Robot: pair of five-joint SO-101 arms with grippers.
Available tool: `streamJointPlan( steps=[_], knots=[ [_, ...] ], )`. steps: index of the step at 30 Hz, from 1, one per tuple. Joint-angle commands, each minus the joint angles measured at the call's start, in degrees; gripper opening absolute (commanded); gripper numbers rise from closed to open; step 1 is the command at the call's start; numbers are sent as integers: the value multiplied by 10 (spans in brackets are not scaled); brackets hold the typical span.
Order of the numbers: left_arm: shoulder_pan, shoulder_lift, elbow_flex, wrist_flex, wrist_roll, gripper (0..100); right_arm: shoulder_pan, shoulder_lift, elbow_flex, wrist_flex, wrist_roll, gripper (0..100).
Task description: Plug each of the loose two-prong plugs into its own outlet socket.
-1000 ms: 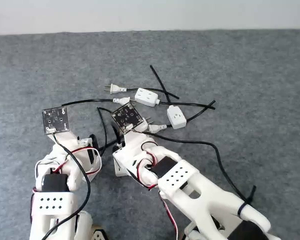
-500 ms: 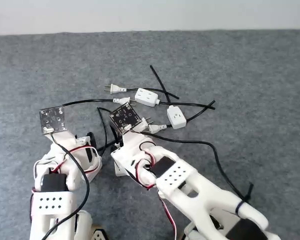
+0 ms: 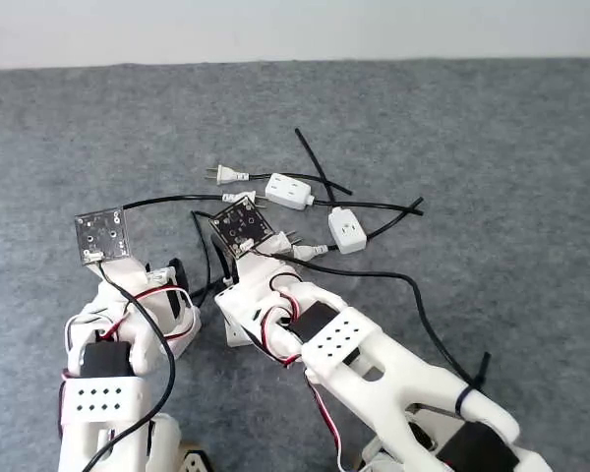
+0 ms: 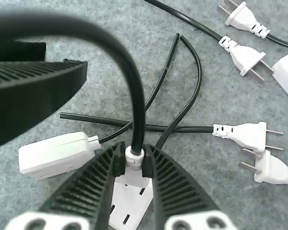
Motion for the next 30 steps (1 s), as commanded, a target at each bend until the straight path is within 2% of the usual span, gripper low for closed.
streamJointPlan(
  steps=[1,19,30],
  knots=[
    [-4,-10,-2,-14,1,135,10,-2,-35,8,7,9],
    [-4,-10,-2,-14,1,135,29,3,-33,38,4,9],
    [-4,-10,-2,-14,1,135,8,4,-6,17,4,9]
  ],
)
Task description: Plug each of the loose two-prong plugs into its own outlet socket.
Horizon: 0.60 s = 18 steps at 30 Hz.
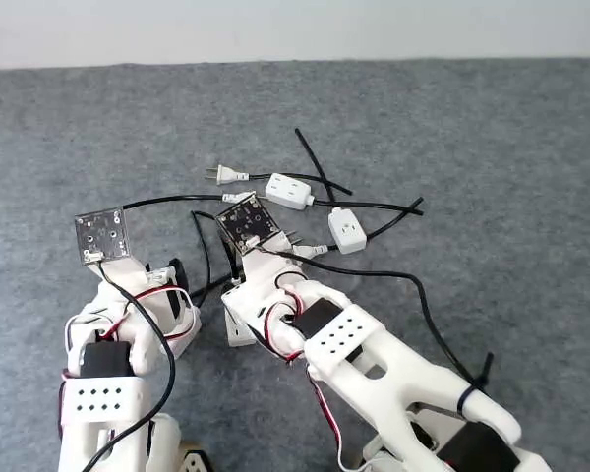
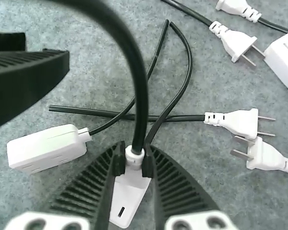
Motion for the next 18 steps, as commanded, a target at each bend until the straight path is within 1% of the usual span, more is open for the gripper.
streamJointPlan(
  steps=[1,5,12,15,18],
  knots=[
    [-4,-10,-2,-14,1,135,-6,1,-1,-20,4,9],
    [-4,-10,-2,-14,1,135,-6,1,3,-30,4,9],
    [-5,-10,-1,-14,1,135,-7,-5,16,-15,3,9],
    [-5,-10,-1,-14,1,135,-6,-5,15,-1,-22,9],
    [-5,-10,1,-14,1,135,-7,-4,17,2,-25,9]
  ],
)
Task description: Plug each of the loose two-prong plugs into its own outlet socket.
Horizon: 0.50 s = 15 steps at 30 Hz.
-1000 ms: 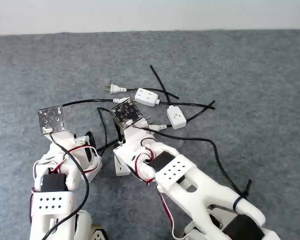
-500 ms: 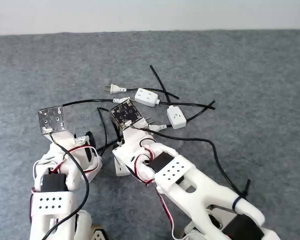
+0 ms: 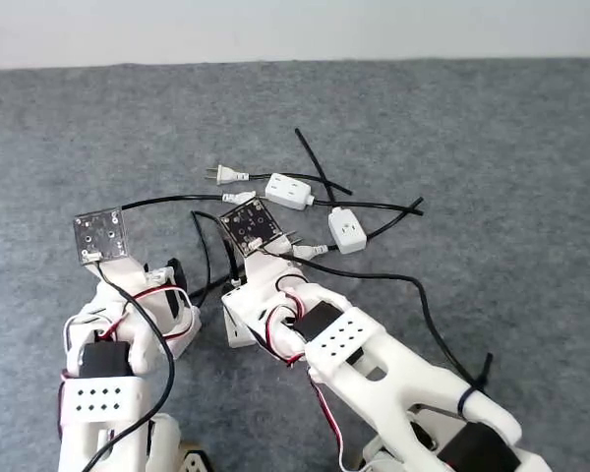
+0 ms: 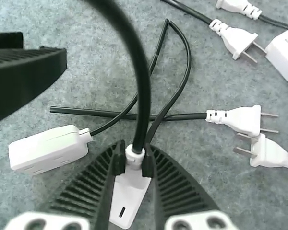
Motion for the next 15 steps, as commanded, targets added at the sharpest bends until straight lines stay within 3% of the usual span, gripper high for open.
streamJointPlan(
  steps=[1,15],
  knots=[
    [-1,-10,3,-15,1,135,-6,-2,4,20,-7,9],
    [-20,-9,11,-34,-24,135,9,7,19,-13,-7,8]
  ],
)
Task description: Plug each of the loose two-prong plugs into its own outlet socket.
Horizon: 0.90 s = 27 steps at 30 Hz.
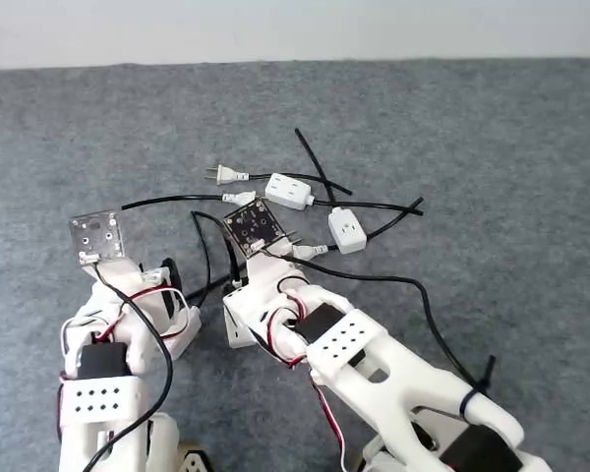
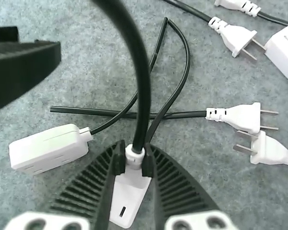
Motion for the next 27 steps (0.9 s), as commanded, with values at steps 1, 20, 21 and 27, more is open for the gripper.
streamJointPlan(
  steps=[1,20,21,27],
  knots=[
    [-1,-8,-2,-14,-4,135,8,18,10,-21,-4,8],
    [-2,-8,0,-14,-7,135,13,35,9,-4,14,8],
    [-2,-8,0,-14,-7,135,11,35,9,0,19,8],
    [-2,-8,0,-14,-8,135,10,17,19,-2,23,8]
  ],
)
